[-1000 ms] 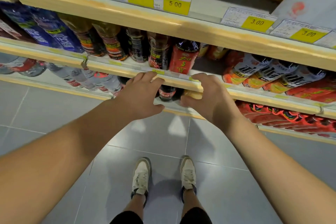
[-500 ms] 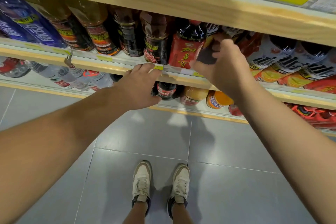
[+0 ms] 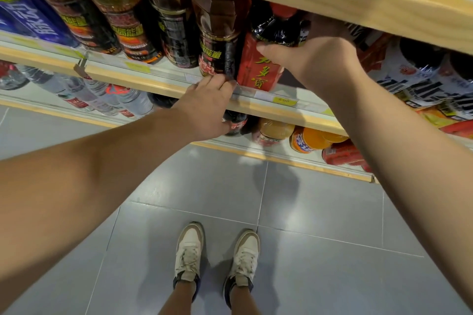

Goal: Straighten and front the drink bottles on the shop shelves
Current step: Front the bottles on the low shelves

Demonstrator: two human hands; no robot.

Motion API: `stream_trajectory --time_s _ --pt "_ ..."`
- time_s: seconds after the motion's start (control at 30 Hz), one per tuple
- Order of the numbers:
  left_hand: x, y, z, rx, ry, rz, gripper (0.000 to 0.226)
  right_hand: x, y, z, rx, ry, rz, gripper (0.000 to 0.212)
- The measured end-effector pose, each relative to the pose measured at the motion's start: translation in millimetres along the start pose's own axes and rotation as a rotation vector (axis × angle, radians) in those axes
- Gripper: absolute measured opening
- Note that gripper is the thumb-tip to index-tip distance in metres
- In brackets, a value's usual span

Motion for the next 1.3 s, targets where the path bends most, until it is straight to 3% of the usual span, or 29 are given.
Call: stream_trajectory --time_s 0.03,0.13,0.2,0.3,0.4,0.53,0.57,0.77,0.87,0.93,1.03,1.17,1.3 --pt "1 -1 0 0.004 0.001 0.000 0.088 4 -4 -5 -0.033 0.006 -0.003 0.046" --pt "3 -1 1 0.020 0.000 -0.004 0.086 10 -10 -18 -0.062 -0.041 -0.127 0.062" --pt "5 -1 2 0.026 -0.003 -0.001 0.086 16 -17 -17 -0.084 0.133 0.011 0.059" --pt "7 0 3 0.028 -0.003 0.005 0.088 10 -16 -16 0.011 0.020 0.083 0.065" --pt "7 0 3 0.025 0.002 0.004 0.085 6 -11 -24 -0.004 -0.012 -0.015 0.073" --pt "7 0 4 0.019 -0.010 -0.007 0.080 16 -16 -22 -0.047 -0.079 0.138 0.061" --pt "7 0 4 0.019 -0.011 -0.009 0.079 16 -17 -18 -0.062 -0.074 0.110 0.052" --pt "10 0 4 0.012 -0.002 0.023 0.073 23 -6 -19 -0.252 -0.018 -0.236 0.046" --pt "10 0 2 0.009 0.001 0.052 0.075 25 8 -18 -0.382 -0.090 -0.365 0.058" --pt "8 -1 1 0.009 0.014 0.052 0.076 25 18 -21 -0.412 -0.217 -0.473 0.053" --pt "4 -2 -2 0.006 0.048 0.035 0.078 29 23 -32 -0.294 -0.297 -0.440 0.035" --pt "1 2 -6 0.019 0.054 0.043 0.076 26 38 -52 -0.155 -0.362 -0.417 0.052" --pt "-1 7 -15 0.047 0.030 0.060 0.076 13 66 -56 -0.143 -0.548 -0.424 0.063"
Point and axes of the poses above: each hand's wrist, its own y-axis away from the middle knuckle, its own x-axis out of the palm, z = x × y, the point moved 3 cm from there along -y, towards the middle knuckle
